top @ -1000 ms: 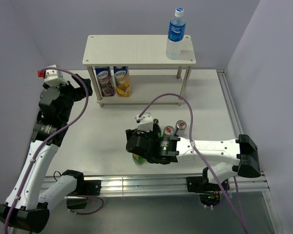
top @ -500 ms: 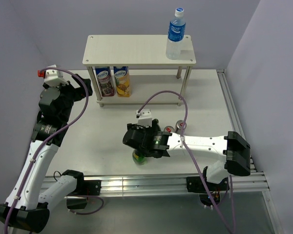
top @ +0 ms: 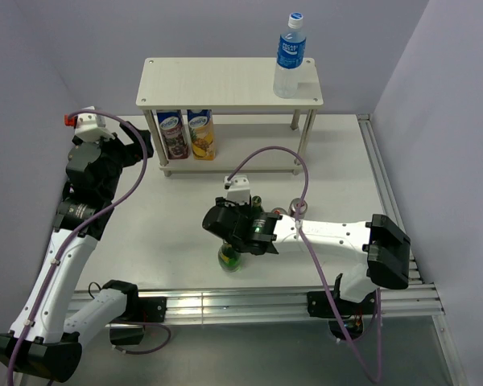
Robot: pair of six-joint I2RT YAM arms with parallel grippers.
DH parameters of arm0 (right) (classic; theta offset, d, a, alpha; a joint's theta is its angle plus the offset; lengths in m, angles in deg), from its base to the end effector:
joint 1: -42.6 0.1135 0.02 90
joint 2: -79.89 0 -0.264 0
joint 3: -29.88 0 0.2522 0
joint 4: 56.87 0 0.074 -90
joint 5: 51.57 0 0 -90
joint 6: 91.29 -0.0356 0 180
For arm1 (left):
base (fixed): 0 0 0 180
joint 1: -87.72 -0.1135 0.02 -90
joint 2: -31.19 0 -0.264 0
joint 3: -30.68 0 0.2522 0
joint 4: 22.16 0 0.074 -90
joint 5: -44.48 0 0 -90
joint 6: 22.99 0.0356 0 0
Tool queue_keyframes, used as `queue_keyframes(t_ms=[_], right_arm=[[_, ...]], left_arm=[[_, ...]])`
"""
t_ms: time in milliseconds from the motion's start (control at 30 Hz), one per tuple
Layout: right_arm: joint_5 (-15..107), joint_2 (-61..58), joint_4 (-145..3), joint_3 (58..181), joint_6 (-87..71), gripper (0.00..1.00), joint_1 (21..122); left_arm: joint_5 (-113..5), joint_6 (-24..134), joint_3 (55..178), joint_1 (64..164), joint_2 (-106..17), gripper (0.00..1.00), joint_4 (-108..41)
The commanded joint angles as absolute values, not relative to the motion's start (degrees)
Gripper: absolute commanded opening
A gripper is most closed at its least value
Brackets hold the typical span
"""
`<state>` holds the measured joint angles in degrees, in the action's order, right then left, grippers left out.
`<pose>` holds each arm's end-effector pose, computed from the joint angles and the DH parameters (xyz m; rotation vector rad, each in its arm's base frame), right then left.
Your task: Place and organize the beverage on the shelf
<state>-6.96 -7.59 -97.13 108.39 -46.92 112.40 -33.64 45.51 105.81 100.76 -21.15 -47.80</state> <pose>0.1350 0.2936 0.2629 -0.1212 2.1342 0.1917 0.1964 -0.0380 0.4148 -0.2794 1.6034 -0.2966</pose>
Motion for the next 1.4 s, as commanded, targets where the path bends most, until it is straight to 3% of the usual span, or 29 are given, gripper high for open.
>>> queue_keyframes(t_ms=[0, 300, 633, 767, 933, 1367], right_arm=[[-8.9, -6.2, -98.8, 113.8, -44.9, 0.00, 111.9], [-14.7, -3.2, -100.2, 136.6, -26.8, 0.00, 111.1], [-14.5, -16.0, -100.3, 177.4, -5.2, 0.00, 102.2], [-15.3, -20.7, -95.9, 187.3, 2.9, 0.00, 98.2], [-15.8, -21.2, -88.2, 187.3, 9.9, 0.01, 94.2], [-9.0, -22.2, -93.6, 185.5, -0.7, 0.00, 84.7]], left_arm=[[-33.7, 46.7, 106.5, 100.6, -21.0, 0.99, -46.6], [-33.3, 46.8, 106.3, 100.5, -21.2, 0.99, -46.5], [-32.9, 47.0, 106.1, 100.5, -20.7, 0.99, -46.4], [-33.0, 47.0, 106.1, 100.5, -20.9, 0.99, -46.4], [-33.7, 46.7, 106.2, 100.5, -21.1, 0.99, -46.4], [-34.0, 46.6, 106.3, 100.3, -21.3, 0.99, -46.4]])
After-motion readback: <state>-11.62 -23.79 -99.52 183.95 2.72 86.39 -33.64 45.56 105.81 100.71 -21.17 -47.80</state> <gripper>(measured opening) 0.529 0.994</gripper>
